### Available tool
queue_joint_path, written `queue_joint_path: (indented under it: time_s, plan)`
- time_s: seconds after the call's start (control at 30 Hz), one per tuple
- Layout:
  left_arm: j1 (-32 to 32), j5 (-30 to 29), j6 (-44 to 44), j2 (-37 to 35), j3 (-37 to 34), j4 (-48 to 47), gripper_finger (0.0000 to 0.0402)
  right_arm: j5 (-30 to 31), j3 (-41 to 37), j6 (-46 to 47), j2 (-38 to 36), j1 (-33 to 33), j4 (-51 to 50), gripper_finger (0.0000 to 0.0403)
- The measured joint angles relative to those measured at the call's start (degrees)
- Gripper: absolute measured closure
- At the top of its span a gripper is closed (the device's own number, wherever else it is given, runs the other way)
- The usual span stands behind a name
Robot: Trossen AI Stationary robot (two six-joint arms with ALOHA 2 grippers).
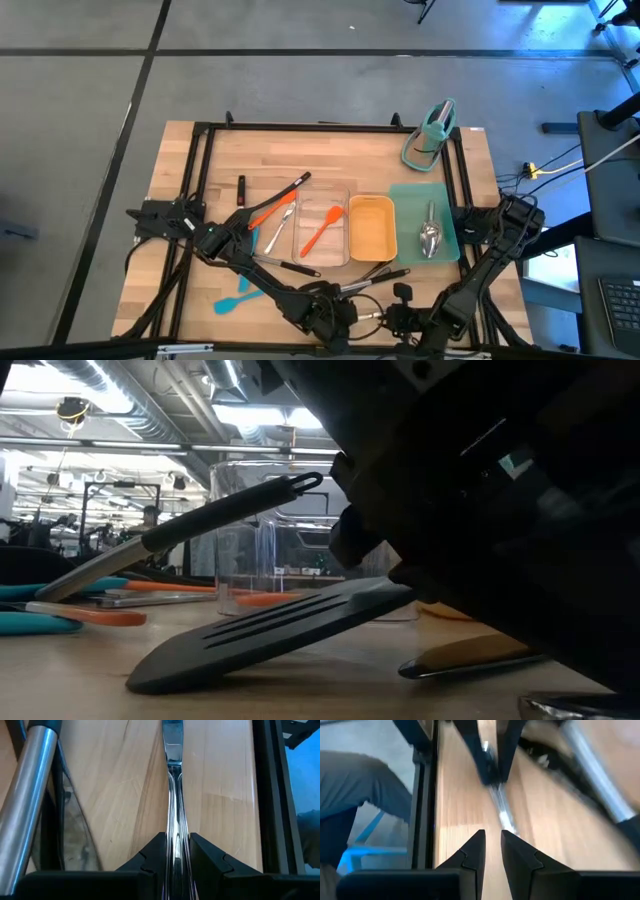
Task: Pick & Place Kitchen Items
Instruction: Put the silver table knife into the yellow bin
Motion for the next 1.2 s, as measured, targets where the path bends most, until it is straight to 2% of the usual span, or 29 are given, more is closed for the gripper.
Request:
queue_joint_path:
  time_s: [0.2, 0.43, 0.6, 1.0, 1.2]
  plan:
    - [0.2, 0.1, -0.2, -0.1, 0.0, -0.3, 0.0332, -5.3, 0.0, 1.9, 2.0, -1.9, 0.1, 0.0338]
    - [0.6, 1.4, -3.0, -0.2, 0.0, -0.4, 0.0333, -5.4, 0.0, 0.4, 2.3, -2.2, 0.8, 0.0338]
    - [1.4, 4.8, -7.1, -0.3, 0.0, 0.2, 0.0333, -5.4, 0.0, -2.2, 2.3, -2.2, 3.4, 0.0335]
    - [1.3, 10.5, -10.8, -1.8, -0.2, 1.5, 0.0334, -5.0, 0.0, -9.9, 2.3, -2.3, 2.0, 0.0276]
    - [1.4, 10.8, -11.8, -2.3, -0.2, 2.4, 0.0334, -5.1, 0.0, -12.5, 2.5, -2.3, 1.5, 0.0248]
